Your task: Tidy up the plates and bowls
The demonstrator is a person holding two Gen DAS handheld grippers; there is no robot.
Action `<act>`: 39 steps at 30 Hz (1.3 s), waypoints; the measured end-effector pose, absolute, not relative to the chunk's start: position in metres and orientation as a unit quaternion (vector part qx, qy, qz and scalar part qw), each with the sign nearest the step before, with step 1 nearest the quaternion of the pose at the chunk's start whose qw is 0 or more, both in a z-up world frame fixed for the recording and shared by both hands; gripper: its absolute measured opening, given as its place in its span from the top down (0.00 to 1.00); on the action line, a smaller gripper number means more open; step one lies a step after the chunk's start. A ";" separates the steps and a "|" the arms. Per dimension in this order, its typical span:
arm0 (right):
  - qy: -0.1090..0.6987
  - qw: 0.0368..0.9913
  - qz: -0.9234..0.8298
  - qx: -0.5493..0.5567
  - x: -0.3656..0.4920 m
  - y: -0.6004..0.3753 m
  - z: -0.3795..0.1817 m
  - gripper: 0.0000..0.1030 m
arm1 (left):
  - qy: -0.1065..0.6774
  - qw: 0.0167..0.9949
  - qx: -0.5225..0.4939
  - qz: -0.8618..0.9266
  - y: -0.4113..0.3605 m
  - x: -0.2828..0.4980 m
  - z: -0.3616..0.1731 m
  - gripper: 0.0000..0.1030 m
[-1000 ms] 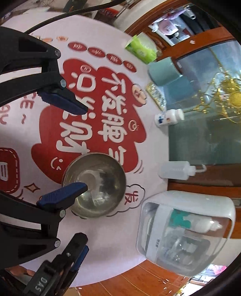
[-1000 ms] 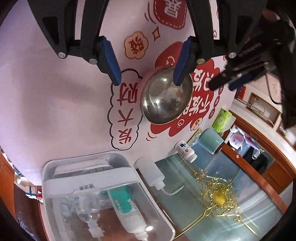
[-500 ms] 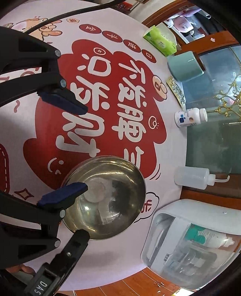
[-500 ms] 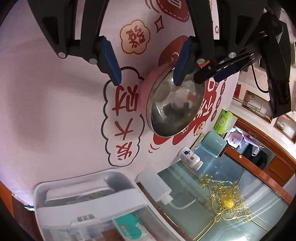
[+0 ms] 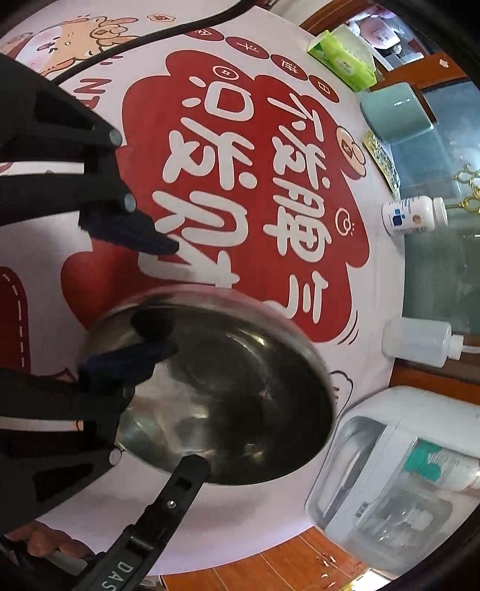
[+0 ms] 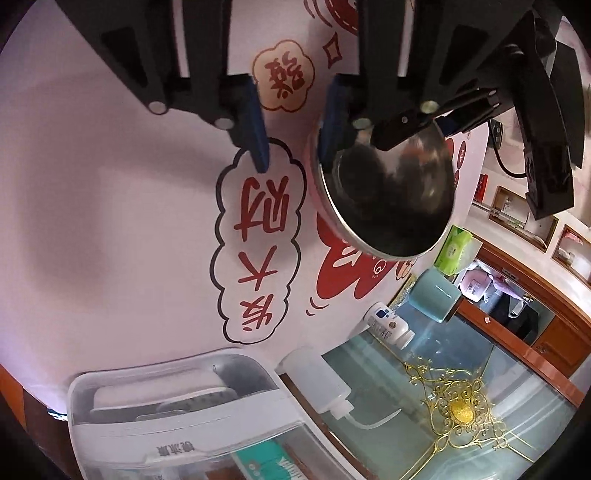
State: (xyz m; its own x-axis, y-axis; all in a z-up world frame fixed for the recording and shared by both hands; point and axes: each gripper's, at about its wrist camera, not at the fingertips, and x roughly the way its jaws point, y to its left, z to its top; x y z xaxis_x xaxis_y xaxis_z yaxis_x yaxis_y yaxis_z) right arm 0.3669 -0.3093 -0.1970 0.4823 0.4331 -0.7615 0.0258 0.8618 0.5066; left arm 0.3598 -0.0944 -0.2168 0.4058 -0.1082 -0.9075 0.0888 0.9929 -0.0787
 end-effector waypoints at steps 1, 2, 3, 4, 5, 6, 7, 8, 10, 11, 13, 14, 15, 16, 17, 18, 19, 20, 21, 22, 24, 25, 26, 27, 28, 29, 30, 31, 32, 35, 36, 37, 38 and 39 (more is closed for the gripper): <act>0.494 0.828 0.125 0.233 0.366 -0.309 -0.196 0.83 | 0.543 0.838 -0.009 -0.063 -0.096 0.359 -0.217 0.68; 0.493 0.828 0.128 0.234 0.366 -0.309 -0.196 0.85 | 0.544 0.837 -0.008 -0.067 -0.097 0.358 -0.217 0.71; 0.491 0.828 0.133 0.235 0.365 -0.308 -0.195 0.86 | 0.545 0.836 -0.008 -0.071 -0.098 0.357 -0.217 0.77; 0.489 0.829 0.135 0.235 0.364 -0.307 -0.193 0.88 | 0.545 0.835 -0.005 -0.072 -0.100 0.356 -0.217 0.77; 0.486 0.832 0.133 0.232 0.363 -0.307 -0.192 0.92 | 0.543 0.836 -0.002 -0.072 -0.101 0.355 -0.217 0.77; 0.483 0.837 0.127 0.225 0.362 -0.306 -0.190 0.93 | 0.542 0.837 0.000 -0.073 -0.102 0.354 -0.216 0.78; 0.484 0.838 0.124 0.222 0.362 -0.306 -0.189 0.93 | 0.543 0.836 -0.002 -0.076 -0.102 0.353 -0.216 0.79; 0.484 0.837 0.124 0.221 0.362 -0.306 -0.189 0.93 | 0.542 0.837 -0.003 -0.076 -0.102 0.353 -0.216 0.79; 0.487 0.835 0.125 0.224 0.361 -0.307 -0.189 0.93 | 0.545 0.835 -0.004 -0.078 -0.102 0.351 -0.216 0.79; 0.487 0.835 0.125 0.225 0.361 -0.307 -0.189 0.93 | 0.545 0.835 -0.005 -0.079 -0.102 0.350 -0.215 0.79; 0.488 0.835 0.124 0.222 0.359 -0.307 -0.187 0.93 | 0.545 0.835 -0.004 -0.079 -0.102 0.346 -0.213 0.79; 0.488 0.835 0.124 0.223 0.358 -0.307 -0.185 0.93 | 0.544 0.835 -0.003 -0.079 -0.102 0.344 -0.212 0.79; 0.488 0.835 0.125 0.224 0.356 -0.307 -0.184 0.93 | 0.544 0.835 -0.003 -0.079 -0.102 0.342 -0.211 0.79; 0.488 0.834 0.125 0.224 0.355 -0.307 -0.182 0.93 | 0.544 0.835 -0.005 -0.079 -0.101 0.340 -0.209 0.79; 0.489 0.833 0.126 0.225 0.354 -0.307 -0.181 0.93 | 0.544 0.835 -0.005 -0.079 -0.101 0.339 -0.207 0.79; 0.489 0.833 0.128 0.225 0.352 -0.306 -0.179 0.93 | 0.543 0.836 -0.005 -0.079 -0.100 0.337 -0.205 0.79; 0.489 0.833 0.130 0.224 0.350 -0.305 -0.176 0.93 | 0.542 0.837 -0.007 -0.078 -0.098 0.335 -0.203 0.79; 0.488 0.834 0.131 0.222 0.348 -0.304 -0.173 0.93 | 0.542 0.837 -0.008 -0.077 -0.097 0.332 -0.200 0.79; 0.488 0.835 0.132 0.220 0.345 -0.303 -0.170 0.93 | 0.542 0.837 -0.011 -0.076 -0.096 0.329 -0.197 0.79; 0.487 0.836 0.133 0.217 0.342 -0.301 -0.166 0.93 | 0.542 0.837 -0.014 -0.075 -0.094 0.325 -0.193 0.79; 0.485 0.837 0.135 0.214 0.336 -0.298 -0.158 0.93 | 0.542 0.837 -0.017 -0.074 -0.092 0.318 -0.187 0.79; 0.484 0.837 0.135 0.215 0.333 -0.297 -0.155 0.93 | 0.541 0.838 -0.017 -0.073 -0.090 0.313 -0.182 0.79; 0.484 0.837 0.137 0.215 0.330 -0.296 -0.151 0.93 | 0.540 0.838 -0.017 -0.073 -0.089 0.309 -0.179 0.79; 0.483 0.838 0.138 0.214 0.327 -0.294 -0.148 0.93 | 0.538 0.840 -0.017 -0.071 -0.087 0.303 -0.173 0.79; 0.482 0.839 0.139 0.213 0.323 -0.292 -0.143 0.93 | 0.537 0.841 -0.018 -0.071 -0.086 0.299 -0.170 0.79; 0.481 0.839 0.141 0.212 0.320 -0.291 -0.139 0.93 | 0.535 0.842 -0.019 -0.070 -0.084 0.295 -0.166 0.79; 0.480 0.840 0.142 0.210 0.317 -0.289 -0.135 0.93 | 0.534 0.843 -0.020 -0.068 -0.082 0.290 -0.162 0.79; 0.480 0.841 0.143 0.207 0.312 -0.286 -0.130 0.93 | 0.532 0.844 -0.022 -0.067 -0.080 0.285 -0.158 0.79; 0.479 0.841 0.143 0.206 0.309 -0.285 -0.127 0.93 | 0.531 0.845 -0.024 -0.066 -0.078 0.280 -0.154 0.79; 0.478 0.842 0.147 0.203 0.296 -0.278 -0.115 0.93 | 0.528 0.846 -0.028 -0.062 -0.072 0.264 -0.142 0.79; 0.477 0.842 0.150 0.202 0.291 -0.275 -0.111 0.93 | 0.527 0.848 -0.028 -0.061 -0.070 0.258 -0.139 0.79; 0.476 0.843 0.151 0.201 0.287 -0.273 -0.108 0.93 | 0.525 0.848 -0.029 -0.059 -0.067 0.252 -0.135 0.79; 0.476 0.843 0.153 0.199 0.283 -0.271 -0.105 0.93 | 0.525 0.849 -0.030 -0.059 -0.065 0.247 -0.133 0.79; 0.475 0.844 0.155 0.197 0.279 -0.269 -0.102 0.93 | 0.524 0.849 -0.032 -0.057 -0.063 0.241 -0.130 0.79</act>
